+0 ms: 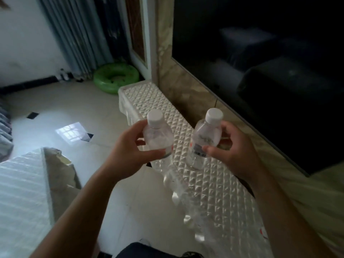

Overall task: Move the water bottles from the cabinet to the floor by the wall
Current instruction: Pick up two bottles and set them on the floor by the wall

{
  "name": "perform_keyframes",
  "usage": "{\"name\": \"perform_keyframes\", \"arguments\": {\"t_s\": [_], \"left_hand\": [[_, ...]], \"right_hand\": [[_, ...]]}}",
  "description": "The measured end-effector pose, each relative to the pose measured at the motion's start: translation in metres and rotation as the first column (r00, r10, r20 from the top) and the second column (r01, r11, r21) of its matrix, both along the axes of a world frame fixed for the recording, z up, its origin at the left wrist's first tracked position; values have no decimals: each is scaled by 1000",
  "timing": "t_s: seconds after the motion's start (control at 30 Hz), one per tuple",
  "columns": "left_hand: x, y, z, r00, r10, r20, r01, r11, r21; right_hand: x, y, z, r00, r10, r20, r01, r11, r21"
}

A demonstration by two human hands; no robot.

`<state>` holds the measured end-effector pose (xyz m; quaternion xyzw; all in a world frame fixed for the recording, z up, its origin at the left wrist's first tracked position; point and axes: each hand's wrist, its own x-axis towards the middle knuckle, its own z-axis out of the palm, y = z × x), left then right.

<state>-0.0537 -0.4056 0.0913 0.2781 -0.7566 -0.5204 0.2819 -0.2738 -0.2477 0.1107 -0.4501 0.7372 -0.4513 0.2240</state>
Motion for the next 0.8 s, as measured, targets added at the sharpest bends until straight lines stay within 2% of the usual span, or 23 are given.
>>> {"name": "perform_keyframes", "arguments": {"t_s": [0.43, 0.8], "left_hand": [[104, -119, -7, 974, 225, -30, -225, 974, 5], [112, -226, -15, 912, 409, -30, -408, 913, 35]], "right_hand": [[82, -164, -7, 978, 209, 25, -209, 978, 4], [70, -323, -30, 926, 365, 99, -365, 931, -19]]}}
